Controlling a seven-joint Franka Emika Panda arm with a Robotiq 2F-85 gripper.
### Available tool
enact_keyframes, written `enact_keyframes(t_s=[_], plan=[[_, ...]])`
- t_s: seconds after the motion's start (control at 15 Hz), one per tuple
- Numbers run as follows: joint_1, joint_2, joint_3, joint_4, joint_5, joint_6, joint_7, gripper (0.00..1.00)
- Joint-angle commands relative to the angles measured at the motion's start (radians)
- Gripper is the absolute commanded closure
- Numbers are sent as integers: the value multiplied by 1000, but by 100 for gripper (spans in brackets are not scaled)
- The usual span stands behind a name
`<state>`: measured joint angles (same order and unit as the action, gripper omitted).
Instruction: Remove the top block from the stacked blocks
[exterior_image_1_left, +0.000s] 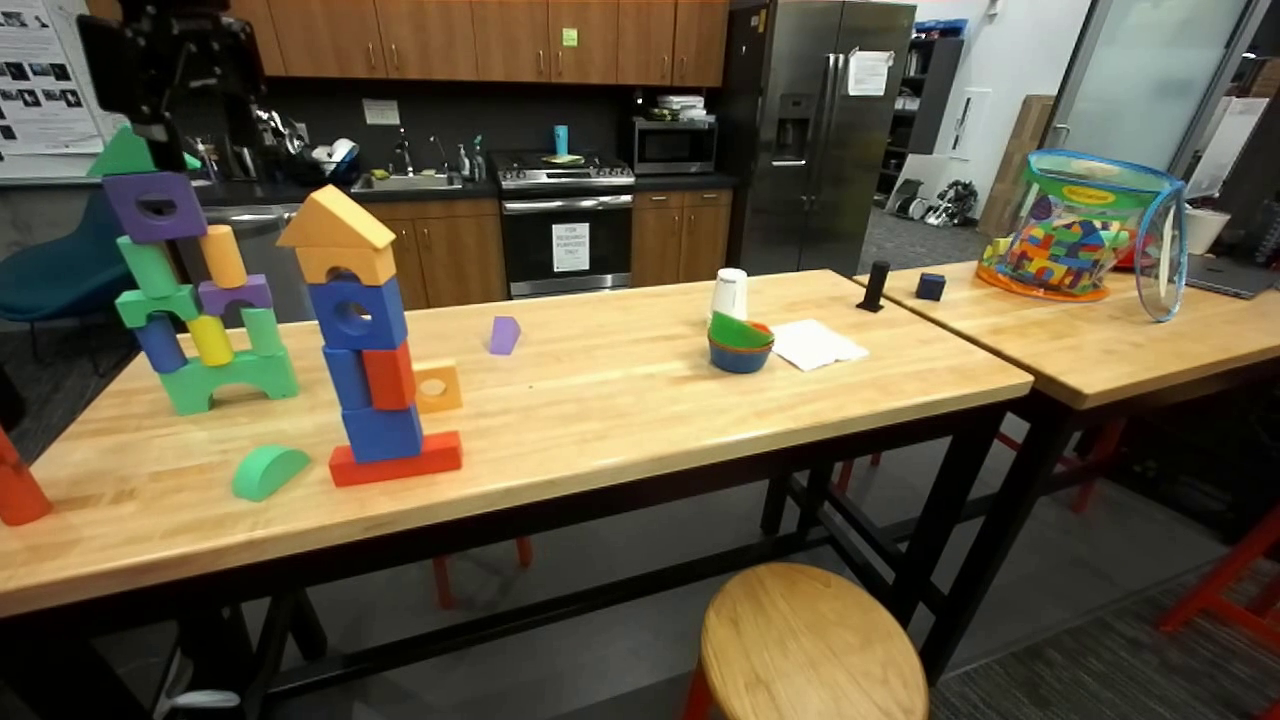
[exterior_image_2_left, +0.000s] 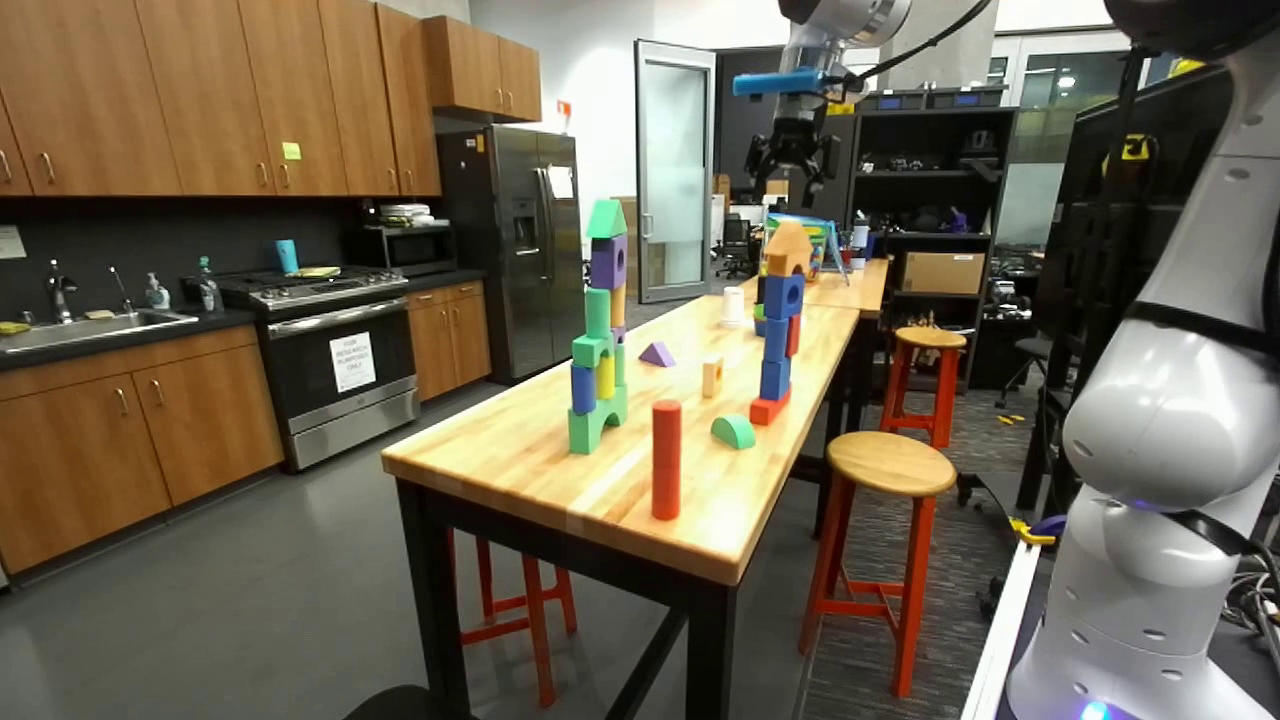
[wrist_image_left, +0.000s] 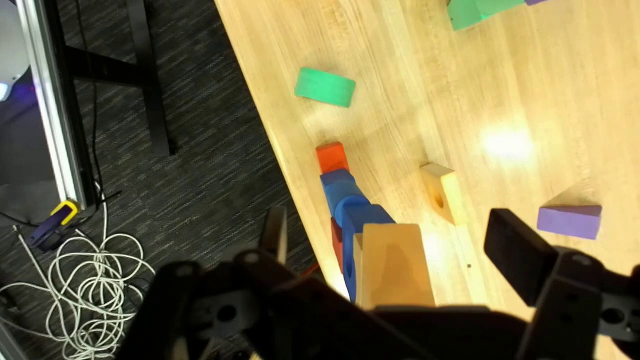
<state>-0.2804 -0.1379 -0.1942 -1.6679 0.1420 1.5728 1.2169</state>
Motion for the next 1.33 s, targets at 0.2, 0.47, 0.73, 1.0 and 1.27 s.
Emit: enact_keyframes(t_s=[0.2, 0.47, 0.73, 1.0, 1.27], plan=[[-1, 115, -48, 129, 9, -54, 31, 0], [0, 151, -64, 160, 8, -80, -3, 0], [0, 182, -67, 192, 8, -106, -21, 0], [-5, 200, -73, 203, 16, -109, -67, 0], [-9, 207, -83, 196, 14, -111, -91, 0]])
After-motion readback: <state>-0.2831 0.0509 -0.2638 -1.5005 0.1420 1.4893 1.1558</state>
